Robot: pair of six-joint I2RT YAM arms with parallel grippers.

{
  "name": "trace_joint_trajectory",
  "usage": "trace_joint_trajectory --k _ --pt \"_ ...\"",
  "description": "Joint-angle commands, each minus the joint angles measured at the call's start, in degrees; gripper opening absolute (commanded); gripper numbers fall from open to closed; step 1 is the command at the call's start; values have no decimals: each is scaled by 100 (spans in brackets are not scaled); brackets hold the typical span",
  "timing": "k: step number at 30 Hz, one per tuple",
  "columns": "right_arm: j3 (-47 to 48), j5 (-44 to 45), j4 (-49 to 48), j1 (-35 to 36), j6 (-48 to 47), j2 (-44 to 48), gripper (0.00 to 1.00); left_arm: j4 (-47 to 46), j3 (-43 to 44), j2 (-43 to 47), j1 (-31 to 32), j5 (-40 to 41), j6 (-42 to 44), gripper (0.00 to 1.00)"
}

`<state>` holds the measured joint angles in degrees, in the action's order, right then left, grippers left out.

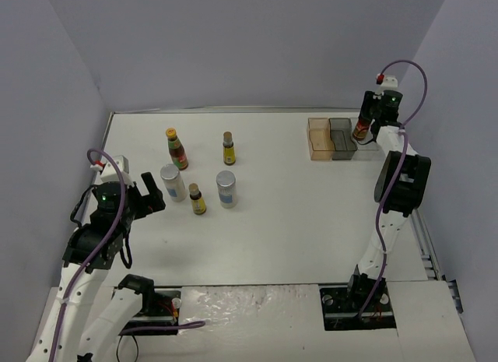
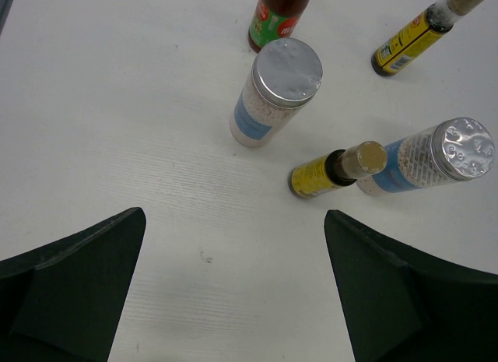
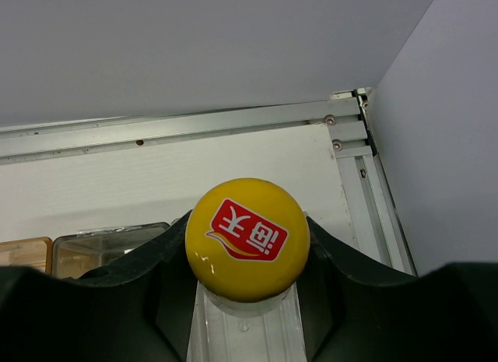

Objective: Organize the condiment bottles

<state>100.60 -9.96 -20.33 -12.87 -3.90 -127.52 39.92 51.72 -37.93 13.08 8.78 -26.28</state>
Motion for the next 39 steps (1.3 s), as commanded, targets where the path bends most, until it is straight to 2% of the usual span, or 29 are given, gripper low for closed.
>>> trace_joint_trajectory --k 1,6,9,14,21,24,30,36,39 --pt "201 -94 -1228 99 65 403 22 -388 92 -48 1 -51 -86 97" --pt "-178 -17 -1272 152 65 701 65 -388 132 -54 1 -34 -88 97" --pt "-282 -8 -1206 152 64 844 82 -423 211 -99 1 -66 -63 97" --pt "-513 167 -908 153 47 1355 99 -534 474 -315 1 -85 -36 97" --pt "-959 514 13 155 244 2534 100 -1085 1007 -1121 1 -346 93 97" --pt "-1352 753 445 174 586 3314 100 -1372 1283 -1777 1 -407 288 97" --pt "-2208 813 587 330 1450 4555 100 -2126 1826 -2964 -6 -447 722 97" --pt "-2769 731 667 1022 1584 5456 100 -2581 2373 -4222 -64 -9 982 97" --pt "-3090 512 720 1125 1679 5729 100 -2813 2540 -4646 -109 33 1000 97"
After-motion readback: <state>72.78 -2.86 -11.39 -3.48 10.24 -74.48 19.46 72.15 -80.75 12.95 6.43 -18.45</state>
